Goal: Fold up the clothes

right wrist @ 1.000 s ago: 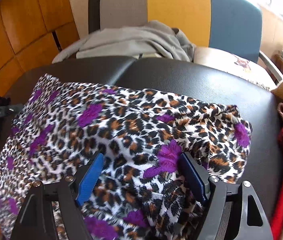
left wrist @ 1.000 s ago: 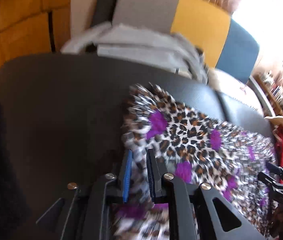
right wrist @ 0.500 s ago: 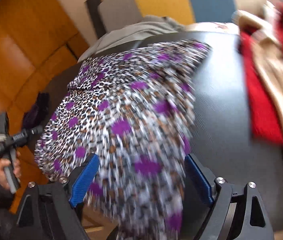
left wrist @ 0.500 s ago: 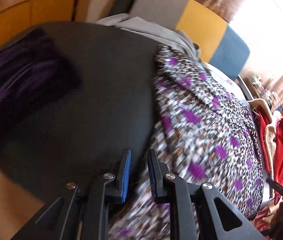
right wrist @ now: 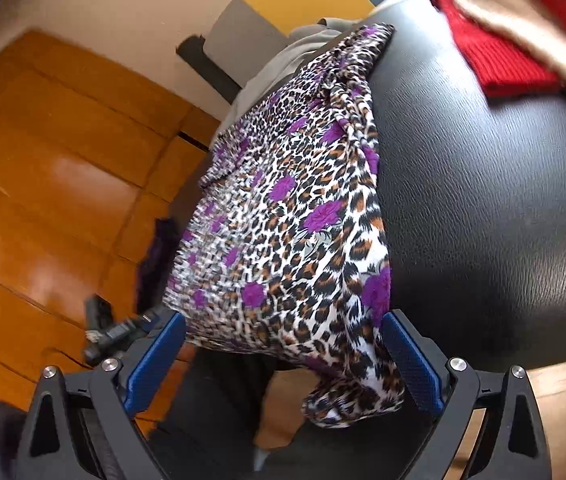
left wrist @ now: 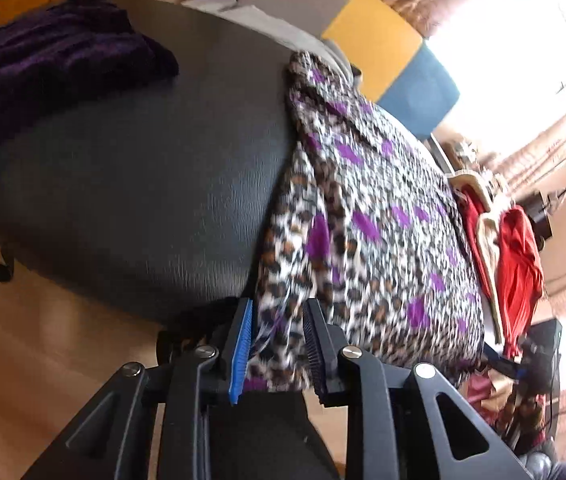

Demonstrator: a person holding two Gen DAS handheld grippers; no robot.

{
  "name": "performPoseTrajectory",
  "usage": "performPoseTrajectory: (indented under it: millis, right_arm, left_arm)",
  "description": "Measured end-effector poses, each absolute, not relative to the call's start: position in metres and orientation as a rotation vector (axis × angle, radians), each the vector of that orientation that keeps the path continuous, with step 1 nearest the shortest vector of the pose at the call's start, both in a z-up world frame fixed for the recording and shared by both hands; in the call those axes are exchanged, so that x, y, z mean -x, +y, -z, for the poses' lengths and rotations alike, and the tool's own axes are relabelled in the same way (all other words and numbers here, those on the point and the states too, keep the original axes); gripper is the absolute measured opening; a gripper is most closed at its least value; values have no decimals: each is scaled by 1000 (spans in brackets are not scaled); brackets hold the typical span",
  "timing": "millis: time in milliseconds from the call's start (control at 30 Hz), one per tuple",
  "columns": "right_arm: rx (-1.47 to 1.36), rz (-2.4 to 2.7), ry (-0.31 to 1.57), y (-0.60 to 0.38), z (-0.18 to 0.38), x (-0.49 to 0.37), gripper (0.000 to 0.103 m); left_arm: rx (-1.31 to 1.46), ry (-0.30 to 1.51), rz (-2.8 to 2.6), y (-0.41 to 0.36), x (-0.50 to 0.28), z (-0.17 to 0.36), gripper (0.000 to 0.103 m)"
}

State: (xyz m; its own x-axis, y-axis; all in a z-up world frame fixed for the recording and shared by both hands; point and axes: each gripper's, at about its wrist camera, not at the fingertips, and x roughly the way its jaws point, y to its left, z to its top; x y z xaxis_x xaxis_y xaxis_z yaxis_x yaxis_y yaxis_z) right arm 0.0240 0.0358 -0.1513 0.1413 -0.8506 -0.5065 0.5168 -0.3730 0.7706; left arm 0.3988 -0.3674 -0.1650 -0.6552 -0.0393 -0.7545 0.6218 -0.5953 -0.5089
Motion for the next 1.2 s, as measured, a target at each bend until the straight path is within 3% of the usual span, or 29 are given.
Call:
performPoseTrajectory:
  millis: [200,567,800,900,1033,1200]
  right_arm:
    - [-1261,1402,-559,48,168,-11,103]
    - [-1392,1284,-553,46,178,-23,100]
    - [-1525,1321,-515,36,210,-28,98]
    - [-1536,1382,-514,46,212,-24,90]
    - [-1500,1443,-485,52,209,-21,93]
    - [-1503,1462,-291,31,212,-36,97]
  left_arm:
    - [-1159,1077,2287,-354,-391,181,25]
    - [-1256,1037,2309,-357,-375,186,26]
    - [-1275,1055,2309,-350,-358,189,26]
    - [-1277,1044,2296,-350,-360,190,26]
    - [-1276,1075,2267,-353,-359,194,27]
    - [-1291,980,2271,-344,-361,196,27]
